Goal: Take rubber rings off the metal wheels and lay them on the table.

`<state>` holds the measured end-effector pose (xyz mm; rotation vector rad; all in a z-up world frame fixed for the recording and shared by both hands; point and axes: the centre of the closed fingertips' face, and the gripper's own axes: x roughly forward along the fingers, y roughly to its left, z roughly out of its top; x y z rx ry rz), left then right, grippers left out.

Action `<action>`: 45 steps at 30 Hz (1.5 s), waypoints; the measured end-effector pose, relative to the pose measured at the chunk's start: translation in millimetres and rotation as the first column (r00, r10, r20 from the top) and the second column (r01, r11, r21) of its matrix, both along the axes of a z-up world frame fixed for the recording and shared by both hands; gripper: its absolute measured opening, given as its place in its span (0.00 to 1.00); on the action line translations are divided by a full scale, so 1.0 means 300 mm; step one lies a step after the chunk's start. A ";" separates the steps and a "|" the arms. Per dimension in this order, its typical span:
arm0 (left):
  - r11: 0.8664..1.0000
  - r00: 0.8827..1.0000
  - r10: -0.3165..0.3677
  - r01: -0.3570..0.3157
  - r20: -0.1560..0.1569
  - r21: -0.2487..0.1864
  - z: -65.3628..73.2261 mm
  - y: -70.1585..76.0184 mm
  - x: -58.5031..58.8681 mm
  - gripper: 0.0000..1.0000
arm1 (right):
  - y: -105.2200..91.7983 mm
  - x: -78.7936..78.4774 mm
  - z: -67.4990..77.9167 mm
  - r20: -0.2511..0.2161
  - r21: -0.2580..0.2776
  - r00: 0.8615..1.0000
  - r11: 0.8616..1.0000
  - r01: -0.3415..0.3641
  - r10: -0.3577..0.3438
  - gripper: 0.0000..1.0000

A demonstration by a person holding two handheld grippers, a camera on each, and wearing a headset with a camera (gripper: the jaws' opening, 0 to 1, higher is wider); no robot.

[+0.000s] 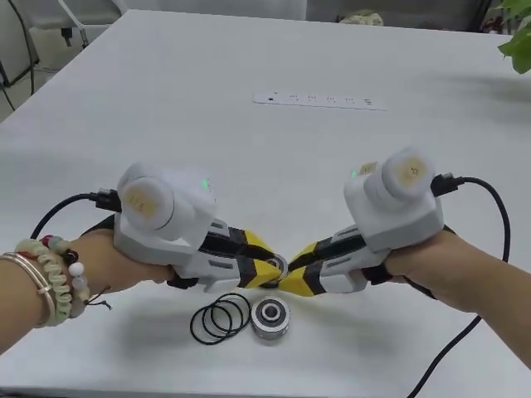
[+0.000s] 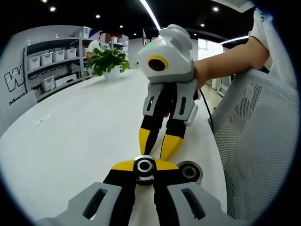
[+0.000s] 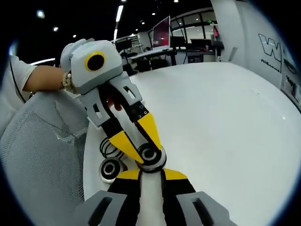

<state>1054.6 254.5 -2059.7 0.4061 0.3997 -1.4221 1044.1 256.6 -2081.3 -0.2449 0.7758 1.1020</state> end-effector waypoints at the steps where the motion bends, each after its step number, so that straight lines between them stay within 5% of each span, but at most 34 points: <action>1: 1.000 1.000 0.002 -0.002 -0.002 -0.001 0.000 -0.001 0.000 0.08 | 0.000 0.001 0.001 0.012 -0.003 1.000 1.000 -0.003 0.003 0.13; 9: 1.000 1.000 -0.002 0.002 0.005 -0.008 0.000 -0.003 -0.001 0.08 | -0.003 -0.001 0.007 0.070 -0.040 0.996 0.997 -0.060 0.063 0.06; 15: 1.000 1.000 -0.004 0.004 0.007 -0.011 -0.001 -0.004 0.001 0.08 | -0.011 0.002 0.003 0.022 -0.022 1.000 1.000 -0.016 0.016 0.02; 21: 1.000 1.000 -0.002 0.002 0.005 -0.017 -0.002 -0.004 0.002 0.08 | 0.003 0.002 0.001 -0.014 0.012 1.000 1.000 0.017 -0.017 0.17; 26: 1.000 1.000 0.000 0.001 0.003 -0.020 -0.002 -0.003 0.003 0.08 | 0.012 0.008 0.002 0.027 0.005 1.000 1.000 0.002 -0.002 0.20; 28: 1.000 1.000 0.001 -0.001 0.002 -0.021 -0.002 -0.002 0.004 0.08 | -0.010 0.009 -0.012 0.074 -0.061 0.996 0.997 -0.050 0.054 0.14; 31: 1.000 1.000 0.003 -0.003 0.001 -0.021 -0.003 0.001 0.006 0.08 | -0.016 0.017 -0.010 0.077 -0.047 0.997 0.999 -0.027 0.031 0.00; 36: 1.000 1.000 0.004 -0.004 0.001 -0.024 -0.003 0.002 0.007 0.08 | -0.003 0.021 -0.004 0.089 -0.055 0.995 0.998 -0.037 0.042 0.00; 40: 1.000 1.000 0.003 -0.003 0.002 -0.023 -0.004 0.002 0.008 0.08 | -0.008 0.030 -0.006 0.037 -0.052 0.999 0.999 0.015 -0.013 0.00; 43: 1.000 1.000 0.005 -0.005 0.003 -0.023 -0.004 0.002 0.008 0.08 | -0.014 0.029 -0.006 -0.054 -0.036 0.993 0.994 0.099 -0.101 0.00; 45: 1.000 1.000 0.007 -0.007 0.003 -0.023 -0.003 0.002 0.009 0.08 | -0.020 0.038 0.001 -0.062 -0.020 0.991 0.993 0.113 -0.114 0.00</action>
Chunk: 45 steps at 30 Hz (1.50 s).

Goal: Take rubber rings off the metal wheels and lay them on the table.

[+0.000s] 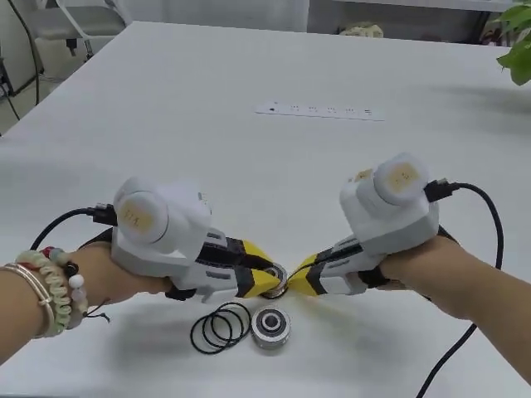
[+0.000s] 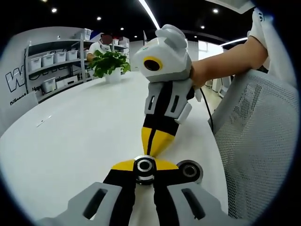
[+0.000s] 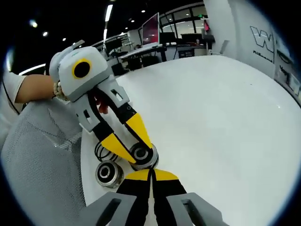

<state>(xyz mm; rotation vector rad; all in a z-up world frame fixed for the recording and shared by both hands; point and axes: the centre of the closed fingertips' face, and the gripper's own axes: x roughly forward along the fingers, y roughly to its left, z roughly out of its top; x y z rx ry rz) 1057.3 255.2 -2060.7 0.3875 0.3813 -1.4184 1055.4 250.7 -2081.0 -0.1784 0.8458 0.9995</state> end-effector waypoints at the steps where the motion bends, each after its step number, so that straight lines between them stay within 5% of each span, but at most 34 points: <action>1: 1.000 1.000 -0.001 0.001 0.001 0.000 0.000 0.000 0.000 0.08 | -0.004 -0.004 0.001 0.002 0.003 1.000 1.000 -0.001 0.001 0.00; 6: 1.000 1.000 0.003 -0.003 -0.002 -0.001 0.000 0.000 0.002 0.08 | -0.009 0.012 0.025 -0.010 0.051 0.999 0.998 0.048 -0.048 0.00; 8: 1.000 1.000 0.004 -0.004 -0.004 0.000 0.000 0.000 0.002 0.08 | 0.009 0.022 0.053 -0.019 0.124 0.997 0.990 0.073 -0.071 0.00; 23: 1.000 1.000 0.004 -0.004 0.009 0.016 0.001 -0.003 0.003 0.08 | 0.029 -0.011 0.072 -0.014 0.094 0.999 0.995 0.038 -0.037 0.00; 25: 1.000 1.000 0.004 -0.004 0.009 0.016 0.001 -0.003 0.002 0.08 | 0.032 -0.011 0.075 -0.014 0.106 0.999 0.994 0.033 -0.031 0.00; 27: 1.000 1.000 0.006 -0.006 0.009 0.015 0.001 -0.003 0.003 0.08 | 0.066 -0.025 0.106 -0.026 0.176 1.000 0.984 0.016 -0.011 0.00; 29: 1.000 1.000 0.007 -0.008 0.011 0.013 0.001 -0.004 0.002 0.08 | 0.042 -0.006 0.087 0.030 0.088 1.000 0.996 0.000 -0.002 0.00; 36: 1.000 1.000 0.023 -0.023 -0.005 0.013 0.003 -0.003 0.003 0.08 | 0.028 0.001 0.086 -0.005 0.129 0.999 0.991 0.046 -0.046 0.00; 41: 0.998 1.000 0.003 -0.004 0.013 0.061 0.003 0.005 0.002 0.08 | 0.015 0.008 0.081 -0.005 0.123 0.998 0.991 0.056 -0.056 0.00; 45: 0.995 1.000 0.015 -0.016 0.016 0.100 0.012 0.024 0.015 0.21 | 0.012 0.010 0.081 -0.005 0.120 0.998 0.991 0.060 -0.059 0.00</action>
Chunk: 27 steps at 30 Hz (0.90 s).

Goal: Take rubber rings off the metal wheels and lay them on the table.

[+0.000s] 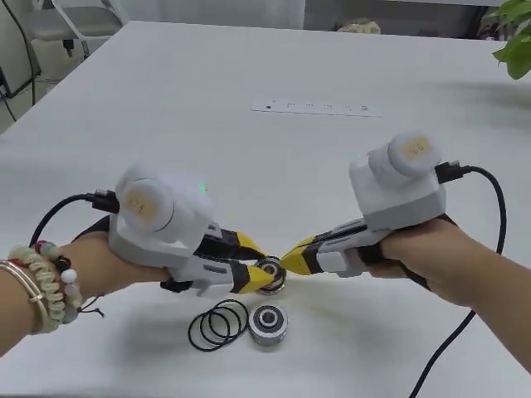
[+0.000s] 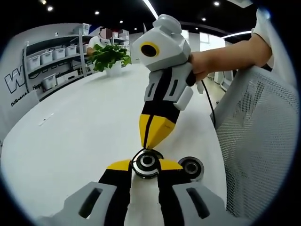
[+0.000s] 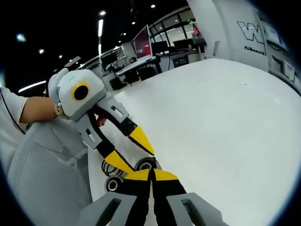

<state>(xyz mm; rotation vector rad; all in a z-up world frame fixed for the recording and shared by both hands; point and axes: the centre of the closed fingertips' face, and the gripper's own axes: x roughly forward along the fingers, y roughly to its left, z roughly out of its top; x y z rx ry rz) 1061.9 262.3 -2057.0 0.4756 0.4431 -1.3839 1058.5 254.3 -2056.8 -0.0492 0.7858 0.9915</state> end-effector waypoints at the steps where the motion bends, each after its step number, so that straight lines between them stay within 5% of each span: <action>1: 1.000 1.000 0.002 -0.002 -0.002 0.001 0.004 0.003 0.001 0.30 | -0.001 0.001 0.001 -0.001 0.001 1.000 1.000 0.002 -0.002 0.00; 4: 1.000 1.000 -0.007 0.007 -0.025 -0.002 0.020 0.010 -0.019 0.43 | -0.003 0.005 0.004 0.000 0.005 1.000 1.000 0.008 -0.008 0.00; 7: 0.999 0.999 -0.051 0.051 -0.005 -0.008 0.059 0.010 -0.045 0.43 | -0.011 0.010 0.000 0.004 -0.002 1.000 1.000 0.013 -0.013 0.00; 13: 0.996 1.000 -0.028 0.028 0.005 -0.086 0.202 0.008 -0.043 0.60 | -0.007 0.010 0.008 0.002 0.012 1.000 1.000 0.014 -0.014 0.00; 18: 0.993 0.997 -0.039 0.046 0.061 -0.110 0.310 0.038 -0.049 0.68 | 0.002 0.012 0.026 0.010 0.029 1.000 1.000 0.006 -0.006 0.00; 22: 0.992 0.998 0.001 0.006 0.057 -0.125 0.373 0.076 -0.053 0.72 | 0.010 0.014 0.043 0.011 0.052 1.000 0.999 0.009 -0.009 0.00; 27: 0.991 0.992 0.020 -0.003 0.128 -0.134 0.463 0.147 -0.083 0.77 | 0.024 0.007 0.056 0.009 0.067 1.000 0.998 -0.005 0.004 0.00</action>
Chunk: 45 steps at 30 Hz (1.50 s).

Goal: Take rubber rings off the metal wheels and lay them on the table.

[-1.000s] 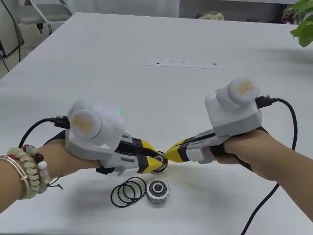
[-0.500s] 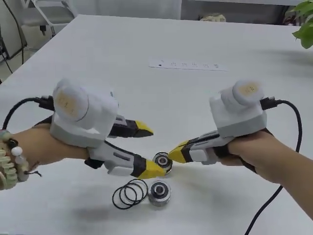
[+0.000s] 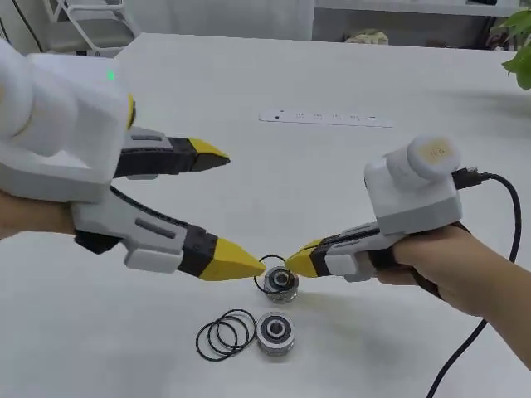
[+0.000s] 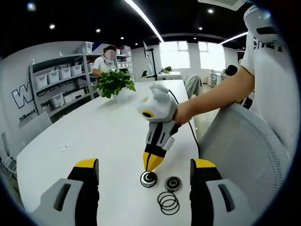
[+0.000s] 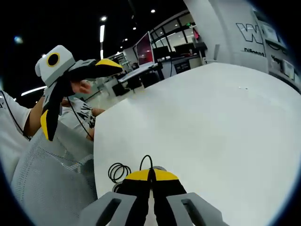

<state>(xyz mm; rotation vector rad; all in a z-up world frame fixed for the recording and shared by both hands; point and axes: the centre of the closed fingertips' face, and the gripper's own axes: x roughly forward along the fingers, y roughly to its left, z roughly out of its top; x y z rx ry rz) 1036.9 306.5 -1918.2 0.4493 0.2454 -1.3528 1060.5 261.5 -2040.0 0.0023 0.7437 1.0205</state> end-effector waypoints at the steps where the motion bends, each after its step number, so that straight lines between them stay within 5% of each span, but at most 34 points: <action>1: 1.000 1.000 0.005 -0.004 0.010 -0.002 0.011 0.013 -0.005 0.77 | 0.006 -0.003 0.004 -0.001 0.004 1.000 1.000 -0.005 0.005 0.00; 5: 0.998 0.998 0.051 -0.051 0.042 -0.022 0.035 0.083 -0.019 0.78 | 0.039 -0.023 0.021 -0.025 0.040 0.999 0.999 -0.028 0.029 0.00; 10: 0.994 0.994 0.106 -0.106 0.015 -0.002 -0.020 0.167 -0.050 0.81 | 0.069 -0.045 0.026 -0.032 0.043 0.998 0.997 -0.058 0.059 0.00; 16: 0.984 0.985 0.172 -0.172 -0.009 -0.035 -0.056 0.234 -0.075 0.90 | 0.101 -0.075 0.019 -0.057 0.046 0.993 0.994 -0.098 0.101 0.00; 25: 0.954 0.954 0.299 -0.300 -0.018 -0.024 -0.118 0.339 -0.075 0.97 | 0.130 -0.109 -0.012 -0.087 0.016 0.986 0.989 -0.145 0.145 0.00; 34: 0.941 0.940 0.338 -0.337 -0.042 0.016 -0.185 0.378 -0.100 0.96 | 0.144 -0.130 -0.042 -0.100 -0.027 0.979 0.983 -0.179 0.176 0.00; 45: 0.936 0.935 0.352 -0.352 -0.054 0.010 -0.191 0.384 -0.092 0.94 | 0.145 -0.136 -0.056 -0.115 -0.051 0.977 0.981 -0.186 0.179 0.00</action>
